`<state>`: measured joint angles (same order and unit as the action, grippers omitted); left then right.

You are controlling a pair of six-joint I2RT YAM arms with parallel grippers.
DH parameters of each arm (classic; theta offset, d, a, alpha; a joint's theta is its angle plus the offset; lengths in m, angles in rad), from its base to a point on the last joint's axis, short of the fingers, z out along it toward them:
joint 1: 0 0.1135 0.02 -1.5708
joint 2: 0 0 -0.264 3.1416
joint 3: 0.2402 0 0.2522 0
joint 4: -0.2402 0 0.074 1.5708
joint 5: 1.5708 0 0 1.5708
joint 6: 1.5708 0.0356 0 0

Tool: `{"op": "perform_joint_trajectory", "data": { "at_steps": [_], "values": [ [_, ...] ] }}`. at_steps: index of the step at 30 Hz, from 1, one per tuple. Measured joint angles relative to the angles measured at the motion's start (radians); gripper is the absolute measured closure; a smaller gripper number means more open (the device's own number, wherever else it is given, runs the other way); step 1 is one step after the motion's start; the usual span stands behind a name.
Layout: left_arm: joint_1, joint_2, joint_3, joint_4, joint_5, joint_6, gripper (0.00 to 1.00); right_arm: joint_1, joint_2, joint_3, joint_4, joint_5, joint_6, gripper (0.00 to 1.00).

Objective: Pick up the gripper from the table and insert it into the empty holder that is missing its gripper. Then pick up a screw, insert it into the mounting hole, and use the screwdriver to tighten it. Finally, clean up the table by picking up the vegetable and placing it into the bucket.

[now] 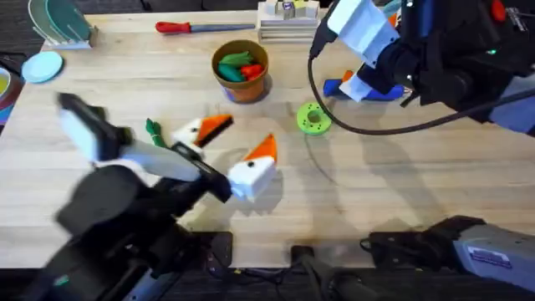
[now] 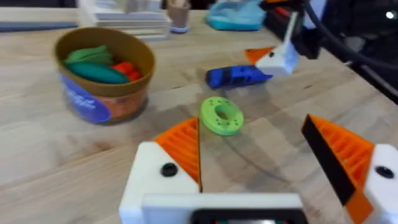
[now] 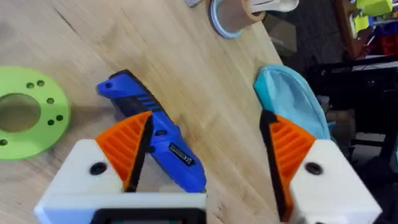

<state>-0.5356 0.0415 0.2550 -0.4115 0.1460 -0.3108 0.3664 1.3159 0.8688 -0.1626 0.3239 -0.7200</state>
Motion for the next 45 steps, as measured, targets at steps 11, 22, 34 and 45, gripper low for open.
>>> {"op": "perform_joint_trajectory", "data": {
  "at_steps": [11, 22, 34, 45],
  "values": [
    [0.005, 0.350, 0.481, -0.437, -0.234, -0.023, 0.008, 0.000, 0.000, 0.000, -0.002, 0.000, 0.004, 0.007],
    [0.005, 0.747, 0.772, -0.563, -0.302, 0.014, 0.008, 0.000, 0.000, 0.000, -0.011, 0.000, 0.007, 0.007],
    [0.369, 0.979, 0.772, -0.719, -0.285, -0.056, 0.010, 0.000, 0.000, 0.000, -0.104, 0.000, 0.007, 0.007],
    [0.770, 1.179, 0.737, -0.653, -0.210, -0.064, 0.010, 0.000, 0.000, 0.000, -0.104, 0.007, 0.007, 0.007]
  ]
}}
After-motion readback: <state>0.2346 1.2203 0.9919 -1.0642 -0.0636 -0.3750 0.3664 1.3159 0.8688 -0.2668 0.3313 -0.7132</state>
